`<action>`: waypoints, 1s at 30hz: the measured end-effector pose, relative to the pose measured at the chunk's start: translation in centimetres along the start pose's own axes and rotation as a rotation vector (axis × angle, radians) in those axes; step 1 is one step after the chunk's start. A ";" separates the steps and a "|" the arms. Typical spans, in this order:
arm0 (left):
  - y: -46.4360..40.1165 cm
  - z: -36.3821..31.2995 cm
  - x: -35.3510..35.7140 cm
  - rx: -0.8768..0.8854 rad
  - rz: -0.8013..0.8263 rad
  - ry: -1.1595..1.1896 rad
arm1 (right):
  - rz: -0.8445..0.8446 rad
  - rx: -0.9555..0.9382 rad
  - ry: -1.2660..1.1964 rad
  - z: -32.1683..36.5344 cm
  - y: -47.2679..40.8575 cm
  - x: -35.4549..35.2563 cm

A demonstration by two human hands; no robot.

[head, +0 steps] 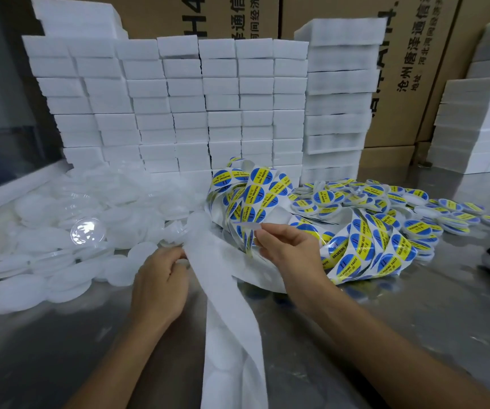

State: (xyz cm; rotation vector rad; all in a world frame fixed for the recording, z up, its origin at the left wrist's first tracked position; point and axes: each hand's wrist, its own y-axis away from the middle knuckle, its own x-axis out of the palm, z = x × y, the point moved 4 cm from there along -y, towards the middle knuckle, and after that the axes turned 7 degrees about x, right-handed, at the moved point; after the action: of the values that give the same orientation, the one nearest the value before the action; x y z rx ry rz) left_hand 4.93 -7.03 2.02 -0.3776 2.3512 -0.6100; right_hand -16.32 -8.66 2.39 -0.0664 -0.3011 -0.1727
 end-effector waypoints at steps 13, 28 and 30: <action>-0.6 2.0 0.6 0.008 0.218 -0.436 | 0.010 0.057 0.014 0.0 -0.4 -0.5; 0.6 -3.5 -0.1 0.497 -0.221 -0.142 | 0.012 -0.022 0.071 0.2 -0.1 -0.1; 1.2 -4.5 0.3 0.582 -0.218 -0.120 | 0.034 -0.028 0.088 0.2 0.3 0.1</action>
State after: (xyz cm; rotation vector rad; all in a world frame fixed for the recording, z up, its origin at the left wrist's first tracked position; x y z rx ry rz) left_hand 1.55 -4.73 4.23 -0.3864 1.9189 -1.2911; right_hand -16.21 -8.42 2.58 -0.0911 -0.2102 -0.1453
